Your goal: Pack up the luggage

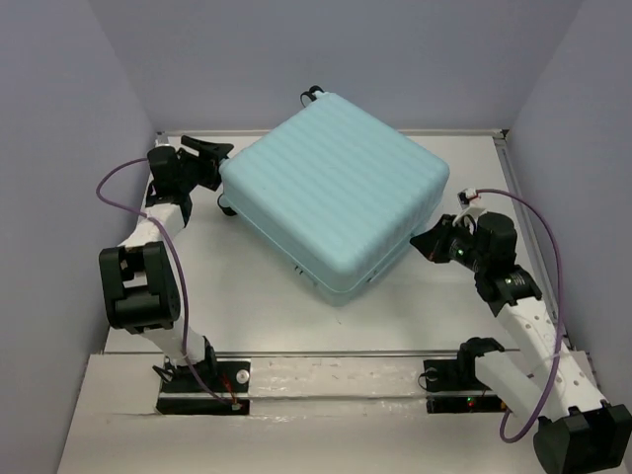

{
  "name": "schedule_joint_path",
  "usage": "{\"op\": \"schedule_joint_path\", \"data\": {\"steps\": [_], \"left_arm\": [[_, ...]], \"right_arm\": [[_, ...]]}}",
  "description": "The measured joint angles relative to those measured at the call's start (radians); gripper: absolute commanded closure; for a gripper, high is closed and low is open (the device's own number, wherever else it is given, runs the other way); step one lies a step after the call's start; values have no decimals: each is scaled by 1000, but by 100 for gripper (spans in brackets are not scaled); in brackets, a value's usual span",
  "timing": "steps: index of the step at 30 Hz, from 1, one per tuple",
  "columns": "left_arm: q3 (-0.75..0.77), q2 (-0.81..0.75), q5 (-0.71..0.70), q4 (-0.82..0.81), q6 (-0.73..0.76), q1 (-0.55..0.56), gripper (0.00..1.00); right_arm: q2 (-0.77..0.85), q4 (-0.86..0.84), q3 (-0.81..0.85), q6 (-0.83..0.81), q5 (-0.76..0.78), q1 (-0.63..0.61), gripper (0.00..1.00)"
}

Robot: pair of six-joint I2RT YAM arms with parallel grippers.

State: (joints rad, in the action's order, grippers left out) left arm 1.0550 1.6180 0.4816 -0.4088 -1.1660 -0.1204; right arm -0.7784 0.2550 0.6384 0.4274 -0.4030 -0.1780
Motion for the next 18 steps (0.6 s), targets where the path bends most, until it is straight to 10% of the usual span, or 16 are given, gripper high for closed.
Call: {"op": "schedule_joint_path", "data": {"steps": [12,18], "left_arm": [[7,86,28,-55,19,-3,94],[7,97,49,-79,38,-10,44]], "right_arm": [[-60,-149,-140,-5,-133,-248,54],[-134,-329,-207,-39,-122,-280,54]]}}
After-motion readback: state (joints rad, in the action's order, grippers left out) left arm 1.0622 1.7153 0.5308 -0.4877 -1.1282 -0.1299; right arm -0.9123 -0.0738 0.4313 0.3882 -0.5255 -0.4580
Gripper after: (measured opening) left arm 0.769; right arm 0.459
